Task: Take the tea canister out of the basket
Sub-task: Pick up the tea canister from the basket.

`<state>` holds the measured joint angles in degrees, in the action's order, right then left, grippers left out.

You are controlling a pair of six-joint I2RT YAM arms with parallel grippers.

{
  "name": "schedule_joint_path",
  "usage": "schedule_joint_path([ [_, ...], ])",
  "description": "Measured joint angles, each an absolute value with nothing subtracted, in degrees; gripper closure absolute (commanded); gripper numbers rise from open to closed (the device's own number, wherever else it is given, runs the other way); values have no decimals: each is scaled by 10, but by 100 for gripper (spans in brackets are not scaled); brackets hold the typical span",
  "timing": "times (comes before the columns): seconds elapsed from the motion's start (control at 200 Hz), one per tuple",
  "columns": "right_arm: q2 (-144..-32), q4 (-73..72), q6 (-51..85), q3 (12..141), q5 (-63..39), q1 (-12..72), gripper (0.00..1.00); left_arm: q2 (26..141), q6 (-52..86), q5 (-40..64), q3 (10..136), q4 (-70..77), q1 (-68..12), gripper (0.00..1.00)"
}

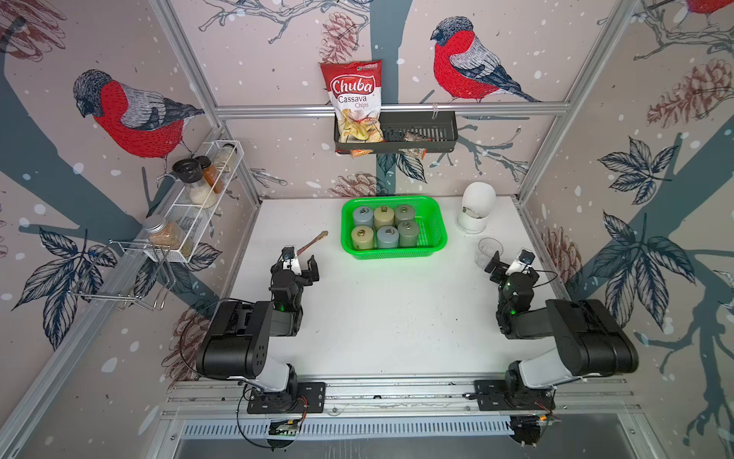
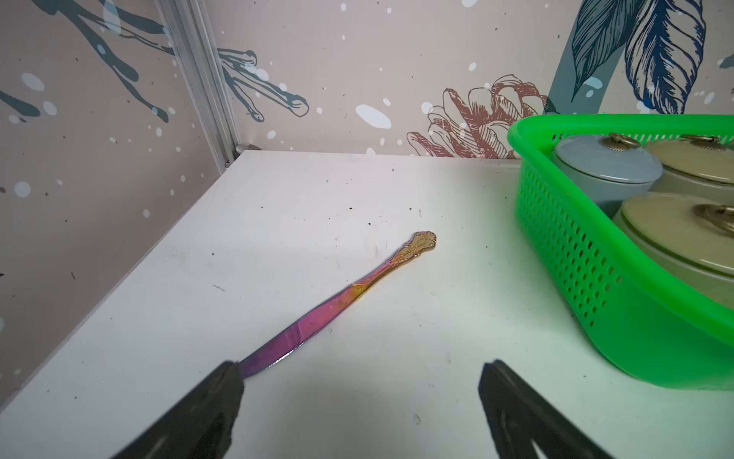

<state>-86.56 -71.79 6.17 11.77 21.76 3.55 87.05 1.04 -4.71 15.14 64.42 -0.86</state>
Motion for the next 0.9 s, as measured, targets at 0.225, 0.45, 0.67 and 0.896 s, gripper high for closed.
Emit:
schedule_joint_path([
  [0.225,-866,-718,62,118,218,36,0,870,10,-47,151,644,-9,3],
  [0.45,-864,-716,62,118,215,33,0,870,10,-47,151,644,-9,4],
  [0.67,-807,-651,42,145,215,67,0,847,8,-44,159,616,-9,4],
  [0.896,-713,-544,-16,203,248,177,0,673,5,-41,214,500,-43,4],
])
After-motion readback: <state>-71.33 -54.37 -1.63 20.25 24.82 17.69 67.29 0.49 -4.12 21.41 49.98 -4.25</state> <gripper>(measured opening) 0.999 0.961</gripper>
